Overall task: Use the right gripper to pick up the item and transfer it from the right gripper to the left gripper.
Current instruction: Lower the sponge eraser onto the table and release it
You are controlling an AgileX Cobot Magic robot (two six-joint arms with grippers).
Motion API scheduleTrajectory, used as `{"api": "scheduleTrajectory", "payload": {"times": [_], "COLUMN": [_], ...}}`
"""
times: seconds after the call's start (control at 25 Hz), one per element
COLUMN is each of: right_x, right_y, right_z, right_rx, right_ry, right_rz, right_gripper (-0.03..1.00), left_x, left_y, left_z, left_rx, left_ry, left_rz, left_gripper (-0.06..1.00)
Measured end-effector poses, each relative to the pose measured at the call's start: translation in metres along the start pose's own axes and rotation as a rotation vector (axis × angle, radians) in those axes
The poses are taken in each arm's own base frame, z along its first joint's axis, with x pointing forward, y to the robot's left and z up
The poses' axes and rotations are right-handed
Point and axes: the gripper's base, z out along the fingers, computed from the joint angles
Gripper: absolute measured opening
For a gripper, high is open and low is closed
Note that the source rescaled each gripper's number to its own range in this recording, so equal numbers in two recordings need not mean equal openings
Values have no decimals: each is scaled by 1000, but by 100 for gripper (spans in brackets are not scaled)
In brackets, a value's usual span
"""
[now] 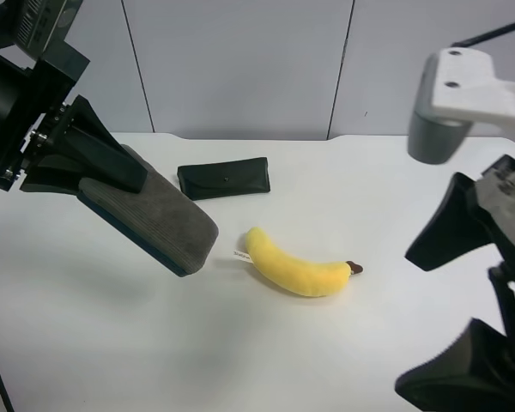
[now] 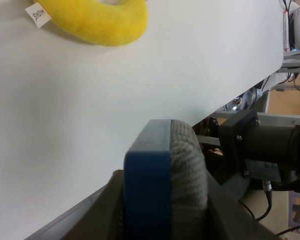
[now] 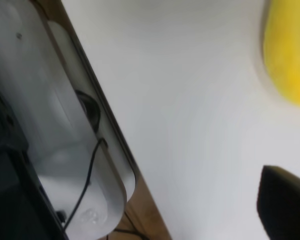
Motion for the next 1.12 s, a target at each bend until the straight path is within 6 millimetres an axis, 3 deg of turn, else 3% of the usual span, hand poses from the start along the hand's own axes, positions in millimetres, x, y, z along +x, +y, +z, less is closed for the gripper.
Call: {"api": "scheduleTrajectory", "payload": {"times": [0.44, 0.64, 0.76, 1.12], "right_x": [86, 116, 126, 131], "right_y": [16, 18, 20, 21], "right_z": [0, -3, -6, -10], "right_rx": [90, 165, 188, 198], "right_ry": [-178, -305, -409, -465], "right_rz": [68, 99, 130, 144], "right_gripper": [99, 99, 99, 99], "left_x": [0, 0, 0, 0], "left_y": [0, 0, 0, 0], "left_z": [0, 0, 0, 0], "left_rx": [-2, -2, -2, -2], "left_ry": [0, 0, 0, 0], "left_rz": [2, 2, 2, 2], "left_gripper": [2, 2, 2, 2]}}
